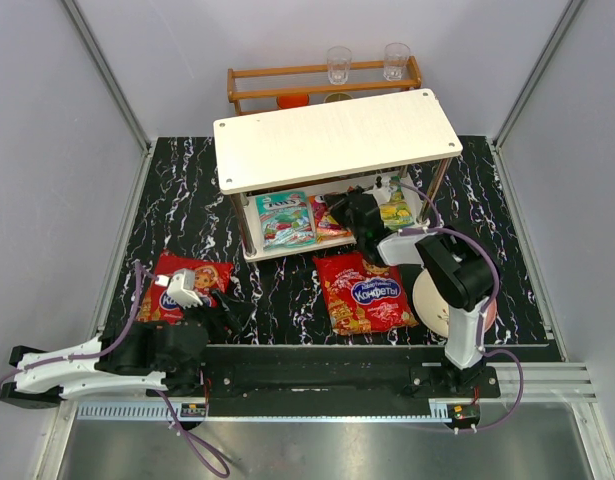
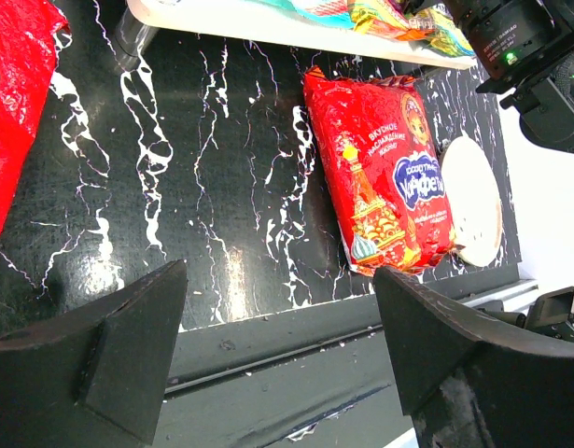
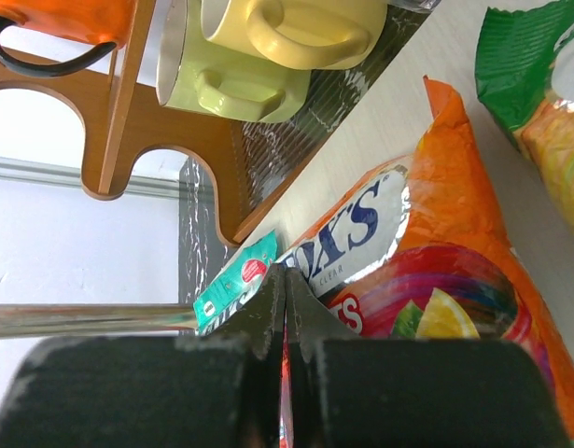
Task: Place and organize the candy bags onto the shelf
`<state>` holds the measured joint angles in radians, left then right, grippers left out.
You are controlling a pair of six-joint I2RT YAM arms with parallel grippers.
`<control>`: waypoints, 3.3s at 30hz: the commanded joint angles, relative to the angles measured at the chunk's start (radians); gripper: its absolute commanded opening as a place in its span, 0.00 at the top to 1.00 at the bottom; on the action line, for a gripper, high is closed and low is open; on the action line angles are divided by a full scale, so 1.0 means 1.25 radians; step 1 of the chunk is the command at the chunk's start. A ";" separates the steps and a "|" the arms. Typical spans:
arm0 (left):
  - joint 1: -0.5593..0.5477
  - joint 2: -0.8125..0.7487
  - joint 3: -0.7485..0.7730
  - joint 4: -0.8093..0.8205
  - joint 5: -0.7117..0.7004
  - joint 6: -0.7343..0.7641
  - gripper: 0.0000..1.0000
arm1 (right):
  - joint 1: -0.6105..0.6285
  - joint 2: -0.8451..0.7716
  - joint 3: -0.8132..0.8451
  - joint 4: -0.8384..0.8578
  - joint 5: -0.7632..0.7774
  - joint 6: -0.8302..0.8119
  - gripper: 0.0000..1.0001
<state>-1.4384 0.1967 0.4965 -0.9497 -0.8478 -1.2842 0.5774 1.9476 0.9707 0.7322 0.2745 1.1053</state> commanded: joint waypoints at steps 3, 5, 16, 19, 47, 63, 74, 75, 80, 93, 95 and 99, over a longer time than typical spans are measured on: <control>0.002 0.002 0.007 0.011 -0.016 0.003 0.16 | -0.015 -0.080 -0.033 0.018 -0.045 -0.066 1.00; 0.001 0.010 0.016 0.009 -0.020 0.011 0.16 | -0.020 -0.120 -0.038 0.035 -0.082 -0.072 1.00; 0.002 0.067 0.031 0.065 -0.007 0.012 0.16 | -0.020 -0.435 -0.291 -0.092 -0.142 -0.069 0.81; 0.002 0.137 -0.013 0.176 0.061 0.022 0.16 | -0.019 -0.638 -0.381 -0.269 -0.108 -0.098 0.69; -0.030 0.770 -0.092 1.030 0.079 0.055 0.01 | -0.020 -1.005 -0.546 -0.831 -0.056 -0.132 0.19; 0.038 1.049 -0.009 1.124 0.214 -0.039 0.01 | -0.019 -1.023 -0.585 -0.797 -0.131 -0.131 0.51; 0.045 1.036 0.022 1.101 0.214 0.016 0.74 | -0.019 -1.144 -0.543 -0.901 -0.143 -0.147 1.00; 0.045 1.028 0.027 1.095 0.219 0.023 0.80 | -0.019 -1.158 -0.531 -0.922 -0.148 -0.154 1.00; 0.041 0.932 0.102 0.977 0.224 0.113 1.00 | -0.019 -1.266 -0.411 -1.008 -0.185 -0.218 1.00; -0.042 0.788 0.506 0.627 0.257 0.389 1.00 | -0.019 -1.263 0.012 -1.153 -0.263 -0.330 1.00; -0.049 0.790 0.573 0.606 0.268 0.428 1.00 | -0.019 -1.240 0.094 -1.156 -0.255 -0.355 1.00; -0.053 0.806 0.703 0.535 0.286 0.523 1.00 | -0.019 -1.151 0.244 -1.163 -0.229 -0.420 1.00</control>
<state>-1.4975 1.2194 1.1992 -0.2970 -0.5102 -0.7837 0.5526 0.4191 1.1088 -0.7982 0.0185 0.6785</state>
